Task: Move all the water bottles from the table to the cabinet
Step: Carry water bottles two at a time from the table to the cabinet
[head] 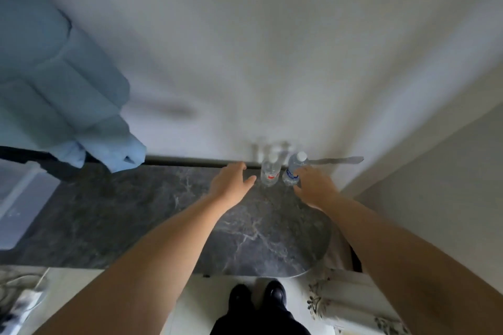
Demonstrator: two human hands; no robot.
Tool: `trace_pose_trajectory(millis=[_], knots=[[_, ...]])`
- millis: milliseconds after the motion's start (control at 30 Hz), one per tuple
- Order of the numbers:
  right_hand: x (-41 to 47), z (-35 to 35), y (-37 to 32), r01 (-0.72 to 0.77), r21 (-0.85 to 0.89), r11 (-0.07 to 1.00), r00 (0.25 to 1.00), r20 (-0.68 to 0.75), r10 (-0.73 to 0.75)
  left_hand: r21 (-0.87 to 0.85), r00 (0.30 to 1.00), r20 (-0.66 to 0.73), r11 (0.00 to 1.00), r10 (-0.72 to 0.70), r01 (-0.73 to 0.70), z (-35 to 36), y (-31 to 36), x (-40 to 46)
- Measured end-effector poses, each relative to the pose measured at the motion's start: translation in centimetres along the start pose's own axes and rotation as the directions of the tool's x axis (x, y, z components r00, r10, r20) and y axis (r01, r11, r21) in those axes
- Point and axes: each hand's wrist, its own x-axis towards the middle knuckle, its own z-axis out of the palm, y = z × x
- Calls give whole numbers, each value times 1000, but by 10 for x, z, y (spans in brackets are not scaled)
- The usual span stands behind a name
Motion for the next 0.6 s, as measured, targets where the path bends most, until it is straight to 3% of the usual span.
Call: trace_pose_trajectory(millis=[100, 267, 367, 467, 600], knots=[[-11, -10, -31, 104, -194, 976, 995, 30, -100, 197, 998, 11, 979, 60, -60, -10, -4, -31], [-19, -12, -83, 268, -362, 893, 962, 144, -231, 236, 996, -84, 970, -31, 50, -26, -30, -82], [-23, -8, -117, 377, -365, 852, 924, 208, -320, 176, 969, -133, 957, -208, 229, -30, -55, -118], [-33, 1, -151, 522, -377, 765, 852, 281, -442, 43, 894, -140, 900, -425, 434, -24, -80, -164], [-50, 21, -197, 669, -386, 635, 742, 400, -538, -87, 776, -161, 792, -610, 604, -10, -103, -228]])
